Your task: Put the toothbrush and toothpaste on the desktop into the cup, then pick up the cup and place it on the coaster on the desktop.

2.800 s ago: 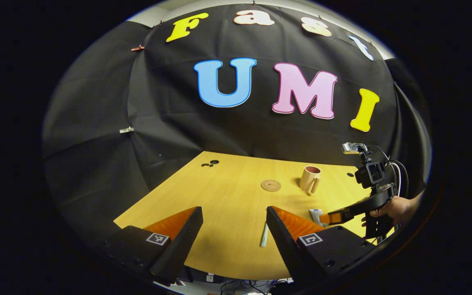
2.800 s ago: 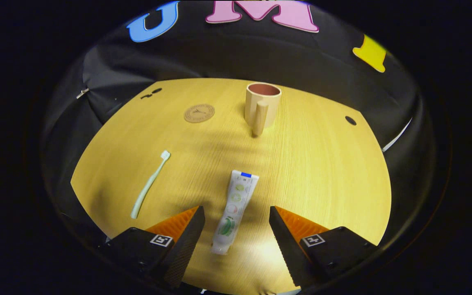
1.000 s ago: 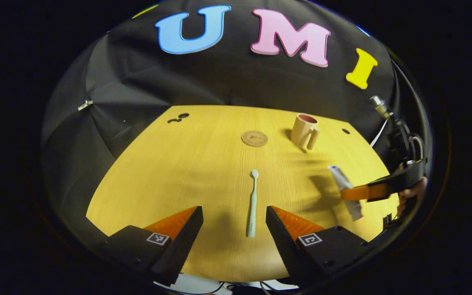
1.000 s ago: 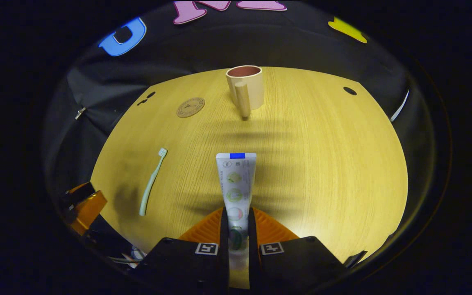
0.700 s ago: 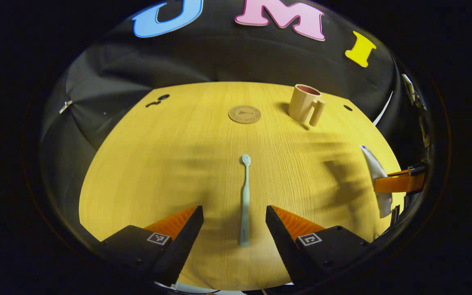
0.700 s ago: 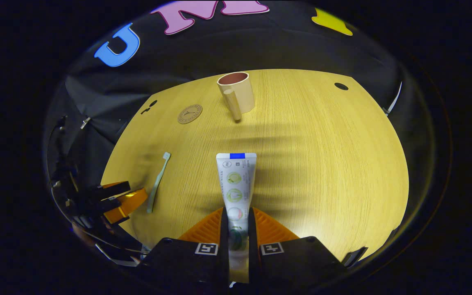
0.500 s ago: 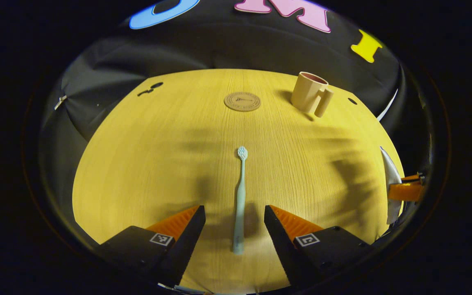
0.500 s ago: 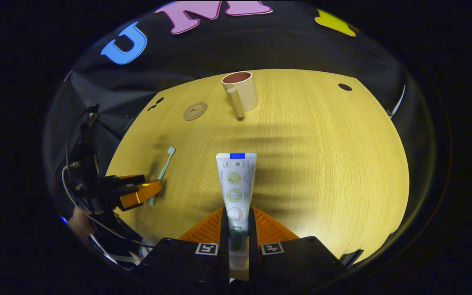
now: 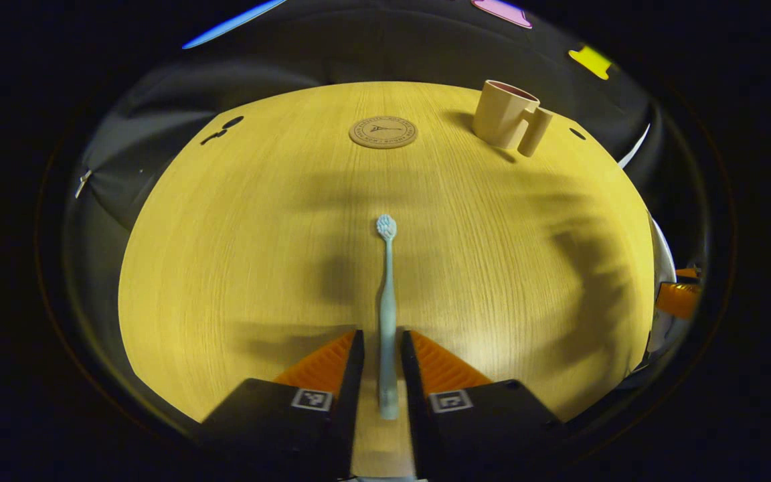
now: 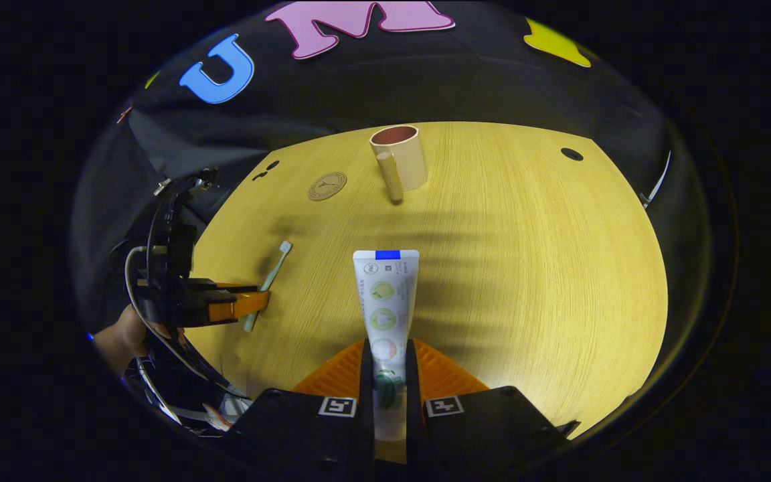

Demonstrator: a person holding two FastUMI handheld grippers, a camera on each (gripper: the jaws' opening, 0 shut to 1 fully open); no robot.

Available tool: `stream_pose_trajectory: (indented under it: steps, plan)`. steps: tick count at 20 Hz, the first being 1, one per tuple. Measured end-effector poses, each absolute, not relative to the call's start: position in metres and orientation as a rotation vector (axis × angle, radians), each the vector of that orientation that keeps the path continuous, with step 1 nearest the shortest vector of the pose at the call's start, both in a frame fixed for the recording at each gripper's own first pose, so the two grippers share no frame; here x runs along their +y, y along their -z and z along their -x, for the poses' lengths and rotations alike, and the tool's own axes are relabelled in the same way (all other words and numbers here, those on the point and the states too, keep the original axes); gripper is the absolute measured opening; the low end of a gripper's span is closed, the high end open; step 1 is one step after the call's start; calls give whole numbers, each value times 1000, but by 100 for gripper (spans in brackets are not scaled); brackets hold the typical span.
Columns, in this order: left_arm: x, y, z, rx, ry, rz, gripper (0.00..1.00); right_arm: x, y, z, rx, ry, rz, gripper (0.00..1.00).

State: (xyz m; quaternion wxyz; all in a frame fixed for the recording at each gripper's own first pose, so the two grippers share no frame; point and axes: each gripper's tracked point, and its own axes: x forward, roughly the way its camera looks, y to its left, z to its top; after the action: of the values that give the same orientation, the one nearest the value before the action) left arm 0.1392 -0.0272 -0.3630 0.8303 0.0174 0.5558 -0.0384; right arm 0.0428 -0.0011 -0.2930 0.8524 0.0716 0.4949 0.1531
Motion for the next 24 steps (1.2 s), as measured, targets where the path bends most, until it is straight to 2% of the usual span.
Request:
stream_pose_trajectory:
  steps: [2,6,10,16,18,19,20,24]
  plan:
    - [-30,360,-137,1213,100,-57,19,-2,290,-45,1029,-318,-155,23]
    - [-33,361,-140,1221,122,-69,8,-6,284,-51,998,-304,-149,23]
    - [-33,358,-141,1137,66,-26,7,-9,278,-60,964,-288,-134,23]
    - [-35,340,-143,1042,62,12,7,-11,254,-93,871,-277,-101,23]
    - [-36,329,-144,1004,54,40,6,-8,241,-112,818,-273,-99,23]
    - [-37,322,-144,985,57,57,2,-7,234,-125,785,-274,-97,23]
    - [-39,315,-143,968,60,69,6,-4,227,-137,754,-276,-98,23]
    - [-48,289,-146,898,73,111,6,4,193,-194,547,-246,-148,23]
